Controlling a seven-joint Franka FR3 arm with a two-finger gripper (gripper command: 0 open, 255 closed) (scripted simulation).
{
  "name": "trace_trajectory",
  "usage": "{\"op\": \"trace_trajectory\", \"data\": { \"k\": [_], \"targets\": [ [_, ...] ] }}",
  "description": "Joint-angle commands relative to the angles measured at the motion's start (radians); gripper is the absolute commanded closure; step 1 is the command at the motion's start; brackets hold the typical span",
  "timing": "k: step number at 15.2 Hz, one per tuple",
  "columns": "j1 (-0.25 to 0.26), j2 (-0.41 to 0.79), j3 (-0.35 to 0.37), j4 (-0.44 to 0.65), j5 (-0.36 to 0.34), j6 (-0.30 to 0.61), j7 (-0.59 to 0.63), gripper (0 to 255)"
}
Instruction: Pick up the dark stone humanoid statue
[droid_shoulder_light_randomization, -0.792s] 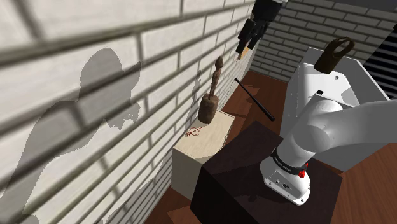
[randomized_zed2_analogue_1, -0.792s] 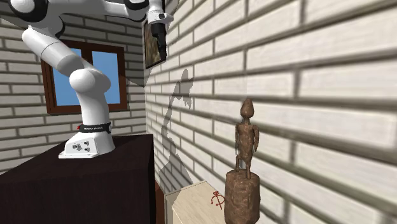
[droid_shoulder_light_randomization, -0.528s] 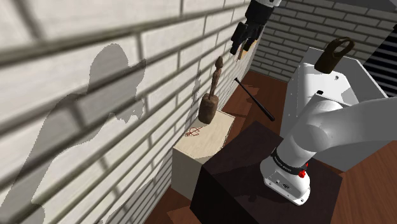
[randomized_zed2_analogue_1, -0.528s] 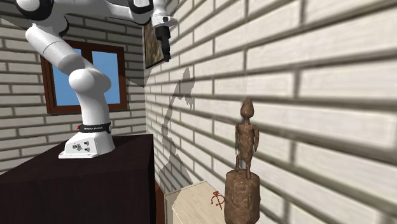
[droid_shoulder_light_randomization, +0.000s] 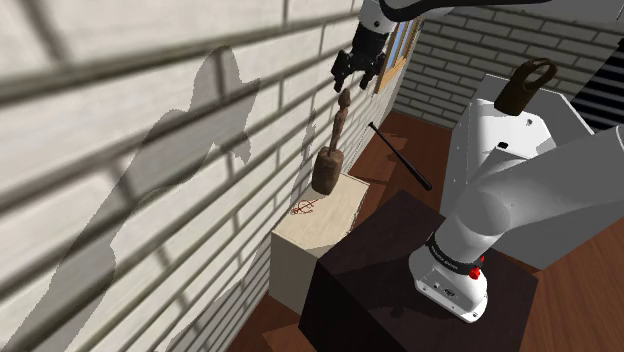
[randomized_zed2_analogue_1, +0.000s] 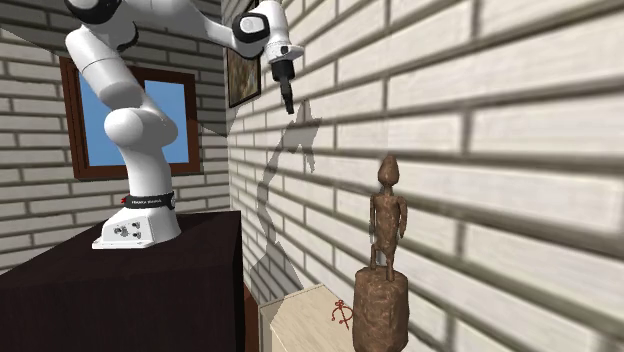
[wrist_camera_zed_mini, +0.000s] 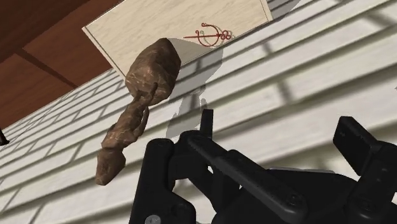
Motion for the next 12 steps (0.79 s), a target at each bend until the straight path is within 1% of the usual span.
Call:
{"op": "trace_trajectory", "data": {
  "k": [1, 7, 12],
  "targets": [
    [-0.023, 0.048, 0.013, 0.000, -0.012, 0.050, 0.056, 0],
    [-0.097, 0.244, 0.036, 0.063, -0.073, 0.178, 0.217, 0],
    [-0.149, 0.407, 0.036, 0.138, -0.139, 0.257, 0.357, 0]
  ]
}}
